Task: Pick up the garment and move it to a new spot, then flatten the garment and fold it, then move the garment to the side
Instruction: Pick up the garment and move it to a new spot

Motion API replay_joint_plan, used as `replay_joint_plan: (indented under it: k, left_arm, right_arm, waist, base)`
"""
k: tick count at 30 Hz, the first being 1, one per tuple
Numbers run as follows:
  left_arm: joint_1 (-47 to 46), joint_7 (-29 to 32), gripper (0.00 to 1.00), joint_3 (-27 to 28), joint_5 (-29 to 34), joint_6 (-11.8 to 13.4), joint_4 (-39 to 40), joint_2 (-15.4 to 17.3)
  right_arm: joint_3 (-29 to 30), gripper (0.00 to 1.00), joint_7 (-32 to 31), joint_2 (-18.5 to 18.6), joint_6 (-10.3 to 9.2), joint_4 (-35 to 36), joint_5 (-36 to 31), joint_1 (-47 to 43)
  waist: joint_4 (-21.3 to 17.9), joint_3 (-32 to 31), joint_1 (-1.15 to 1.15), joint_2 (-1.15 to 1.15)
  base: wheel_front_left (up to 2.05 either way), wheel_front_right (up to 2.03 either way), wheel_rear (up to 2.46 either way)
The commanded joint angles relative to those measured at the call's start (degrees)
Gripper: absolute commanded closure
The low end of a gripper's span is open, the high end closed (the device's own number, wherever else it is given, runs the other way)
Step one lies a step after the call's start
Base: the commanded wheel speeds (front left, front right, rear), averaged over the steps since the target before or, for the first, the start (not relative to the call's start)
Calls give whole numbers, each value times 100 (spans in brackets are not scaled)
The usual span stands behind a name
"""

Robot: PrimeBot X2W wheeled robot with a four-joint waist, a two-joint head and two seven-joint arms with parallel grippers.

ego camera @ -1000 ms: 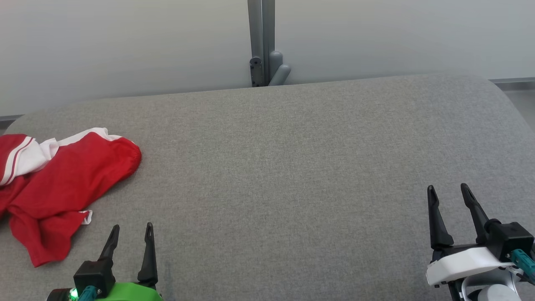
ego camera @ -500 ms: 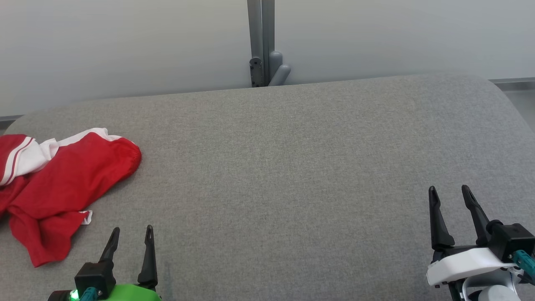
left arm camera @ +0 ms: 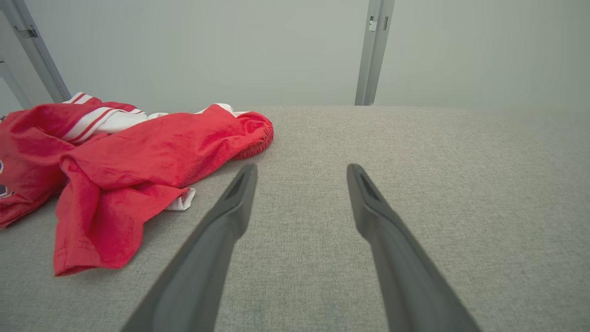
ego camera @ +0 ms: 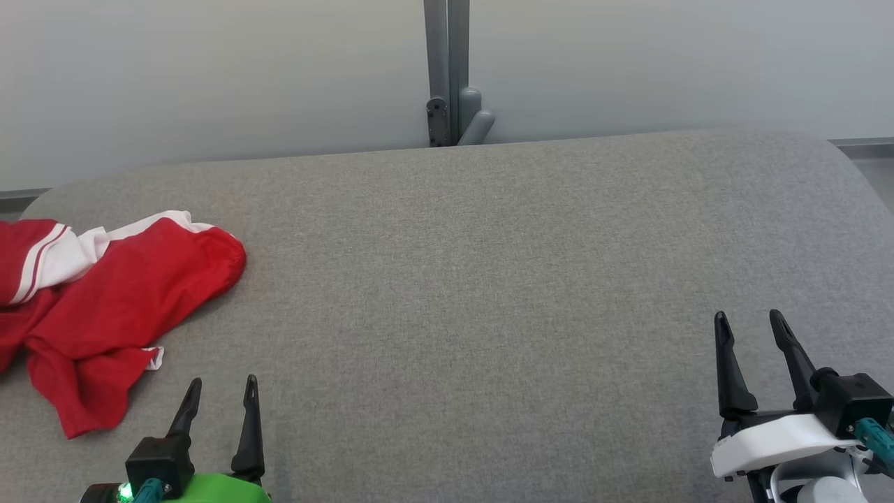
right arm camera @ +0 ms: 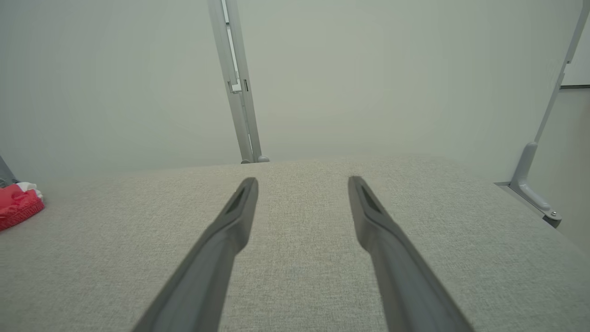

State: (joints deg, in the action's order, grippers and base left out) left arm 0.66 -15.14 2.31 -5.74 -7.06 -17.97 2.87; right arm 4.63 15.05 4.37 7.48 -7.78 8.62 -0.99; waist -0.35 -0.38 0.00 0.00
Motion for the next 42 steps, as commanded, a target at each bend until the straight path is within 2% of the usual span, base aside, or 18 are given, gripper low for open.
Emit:
replay_joint_plan:
  k: [1, 24, 33, 42]
  left_arm:
    - [-61, -1, 0, 26, 11, -16, 9, 8]
    - [83, -1, 0, 486, -40, -30, 136, 9]
    - [79, -1, 0, 591, -62, -39, 158, 8]
    - [120, -1, 0, 603, -110, -32, 202, 8]
  right_arm:
    - [-29, 0, 21, 2, 2, 3, 18, -10]
    - [-707, 0, 21, -23, 2, -88, 105, 170]
    - [-843, 0, 21, -35, 2, -127, 128, 190]
    - [-859, 0, 21, -42, 2, -101, 137, 143]
  waist:
    - [88, -13, 0, 0]
    - [1204, -98, 0, 0]
    - [1385, -100, 0, 0]
    - [1383, -59, 0, 0]
  base:
    - [0, 0, 0]
    - [0, 0, 0]
    - [0, 0, 0]
    - [0, 0, 0]
